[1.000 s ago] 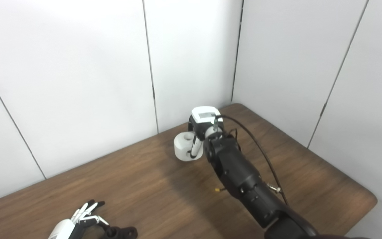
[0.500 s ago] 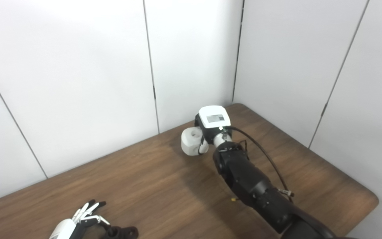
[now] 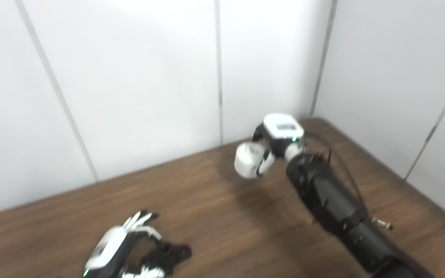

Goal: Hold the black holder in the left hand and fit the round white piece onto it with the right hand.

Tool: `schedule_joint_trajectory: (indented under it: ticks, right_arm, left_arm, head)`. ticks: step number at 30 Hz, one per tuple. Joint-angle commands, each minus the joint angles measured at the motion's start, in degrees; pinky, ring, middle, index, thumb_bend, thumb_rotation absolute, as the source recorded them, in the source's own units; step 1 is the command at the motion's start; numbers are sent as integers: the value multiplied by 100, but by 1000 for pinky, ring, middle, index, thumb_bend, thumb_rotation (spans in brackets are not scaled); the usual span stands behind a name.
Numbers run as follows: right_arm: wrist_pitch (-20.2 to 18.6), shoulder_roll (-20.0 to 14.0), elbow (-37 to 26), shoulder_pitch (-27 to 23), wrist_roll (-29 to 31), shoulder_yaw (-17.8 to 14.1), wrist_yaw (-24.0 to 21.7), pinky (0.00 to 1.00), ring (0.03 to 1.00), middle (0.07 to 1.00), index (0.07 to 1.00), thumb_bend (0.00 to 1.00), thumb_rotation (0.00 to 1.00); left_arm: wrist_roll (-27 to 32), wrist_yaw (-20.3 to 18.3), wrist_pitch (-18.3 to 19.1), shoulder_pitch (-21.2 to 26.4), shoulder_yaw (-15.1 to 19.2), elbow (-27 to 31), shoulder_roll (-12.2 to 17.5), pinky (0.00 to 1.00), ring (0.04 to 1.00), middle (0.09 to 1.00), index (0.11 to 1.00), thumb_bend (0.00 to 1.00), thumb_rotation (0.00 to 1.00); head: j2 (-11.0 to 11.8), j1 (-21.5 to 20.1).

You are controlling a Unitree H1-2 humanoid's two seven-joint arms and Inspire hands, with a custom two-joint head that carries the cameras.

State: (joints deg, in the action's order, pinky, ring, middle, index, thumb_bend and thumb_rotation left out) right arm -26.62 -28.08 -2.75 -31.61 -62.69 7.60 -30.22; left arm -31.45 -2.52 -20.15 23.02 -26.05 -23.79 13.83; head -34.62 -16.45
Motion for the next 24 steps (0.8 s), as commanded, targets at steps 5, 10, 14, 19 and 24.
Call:
schedule_joint_trajectory:
  ticks: [5,10,14,19,24]
  right_arm:
    - [-17,65,-982,-907,-380,75,-1749,762,817,729,481,525,136]
    - [27,95,-1381,-1022,-340,276,-2078,730,793,709,481,525,135]
    - [127,136,-1590,-1054,-273,436,-2293,675,763,693,480,525,135]
    - [259,245,-1760,-959,-167,528,-2243,601,742,684,479,525,138]
    - [406,396,-1960,-766,-221,627,-2127,617,745,685,481,525,137]
  left_arm:
    - [-421,-218,689,-501,-328,-252,-254,1000,1000,931,483,524,57]
    - [-416,-271,868,-454,-345,-229,-385,1000,1000,932,483,524,56]
    - [-462,-208,926,-372,-370,-305,-486,1000,1000,927,483,524,57]
    - [-468,-170,993,-282,-393,-378,-600,1000,1000,926,482,524,57]
    - [-491,-159,1074,-252,-424,-382,-676,1000,1000,925,482,524,57]
  head:
    - [-181,450]
    - [-316,776]
    - [-496,1073]
    - [-653,1363]
    - [-721,1480]
